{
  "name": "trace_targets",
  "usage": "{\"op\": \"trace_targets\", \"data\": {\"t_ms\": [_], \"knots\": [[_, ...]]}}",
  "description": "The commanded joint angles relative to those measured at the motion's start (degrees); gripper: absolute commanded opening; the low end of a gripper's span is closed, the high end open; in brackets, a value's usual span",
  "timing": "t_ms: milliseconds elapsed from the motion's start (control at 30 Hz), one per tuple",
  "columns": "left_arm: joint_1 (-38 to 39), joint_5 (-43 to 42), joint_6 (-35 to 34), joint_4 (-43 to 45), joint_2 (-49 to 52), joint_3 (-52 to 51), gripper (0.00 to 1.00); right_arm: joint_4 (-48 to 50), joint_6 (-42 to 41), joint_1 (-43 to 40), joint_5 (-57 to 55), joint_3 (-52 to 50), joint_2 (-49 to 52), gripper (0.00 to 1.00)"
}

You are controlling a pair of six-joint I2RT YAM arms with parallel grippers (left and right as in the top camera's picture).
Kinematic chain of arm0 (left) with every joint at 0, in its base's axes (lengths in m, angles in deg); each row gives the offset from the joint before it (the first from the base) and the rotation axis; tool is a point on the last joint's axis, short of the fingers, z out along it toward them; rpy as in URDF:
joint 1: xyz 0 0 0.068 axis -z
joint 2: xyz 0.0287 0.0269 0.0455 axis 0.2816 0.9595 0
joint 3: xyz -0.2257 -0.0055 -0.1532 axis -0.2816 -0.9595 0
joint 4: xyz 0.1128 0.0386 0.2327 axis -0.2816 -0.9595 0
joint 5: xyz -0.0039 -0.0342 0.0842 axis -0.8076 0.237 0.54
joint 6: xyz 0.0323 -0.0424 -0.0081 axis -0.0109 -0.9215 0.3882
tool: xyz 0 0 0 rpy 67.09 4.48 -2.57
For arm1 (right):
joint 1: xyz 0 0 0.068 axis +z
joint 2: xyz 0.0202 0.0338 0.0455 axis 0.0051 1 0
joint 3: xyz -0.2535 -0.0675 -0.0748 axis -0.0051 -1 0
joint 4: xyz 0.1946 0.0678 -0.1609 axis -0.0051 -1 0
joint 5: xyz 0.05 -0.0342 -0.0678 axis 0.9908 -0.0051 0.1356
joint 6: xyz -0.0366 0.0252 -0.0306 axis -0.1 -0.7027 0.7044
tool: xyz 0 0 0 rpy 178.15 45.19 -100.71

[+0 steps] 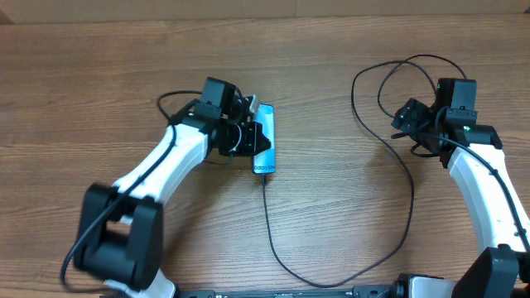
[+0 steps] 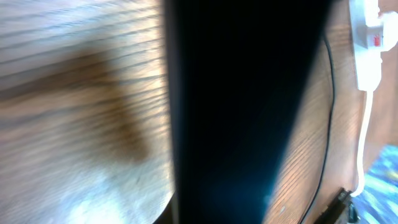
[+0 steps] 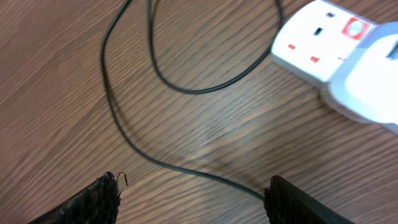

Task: Plug charger to phone and switch on socket
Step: 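Lower the phone flat onto the table with the left gripper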

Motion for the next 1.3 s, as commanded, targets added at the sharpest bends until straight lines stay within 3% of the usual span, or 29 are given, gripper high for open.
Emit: {"op": "trace_targets", "data": {"t_ms": [0,100,267,333,400,533,667,900,1067,1167,1267], "knots": [[0.48,-12.33,2.21,4.31,5.62,-0.76,0.04,-0.22,-0.02,0.15,4.44,0.81,0.13,0.75],[0.55,-16.96,1.16,8.31,9.92,-0.74,0.04,-1.36,0.17,0.15,5.16,0.81,0.13,0.75],[0.55,-16.68,0.42,9.01,13.35,-0.76,0.04,-1.75,0.13,0.17,5.22,0.79,0.13,0.75],[0.55,-13.55,-0.22,8.48,14.05,-0.79,0.05,-1.77,0.15,0.17,6.12,0.79,0.13,0.75],[0.55,-8.37,-5.40,7.17,14.64,-0.81,0.04,-1.95,0.17,0.17,7.37,0.79,0.17,0.75],[0.63,-6.51,-8.31,6.86,15.50,-1.25,0.05,-2.43,0.15,0.17,7.78,0.79,0.35,0.76],[0.81,-6.12,-8.26,6.40,15.67,-1.31,0.17,-2.38,0.15,0.22,9.31,0.74,0.50,0.83],[0.85,-4.85,-8.70,6.69,15.67,-1.31,0.22,-0.90,0.15,0.22,10.10,-1.60,0.55,0.92],[0.48,-5.86,-9.75,6.67,15.67,-1.31,0.34,-0.20,0.15,0.22,10.12,-3.93,0.55,1.00],[0.42,-5.97,-11.19,6.34,15.67,-1.31,0.36,-0.66,0.13,0.22,11.26,-4.72,0.55,1.00],[0.22,-6.38,-12.33,5.95,15.65,-1.29,0.48,-0.37,0.11,0.22,16.44,-4.72,0.55,1.00]]}}
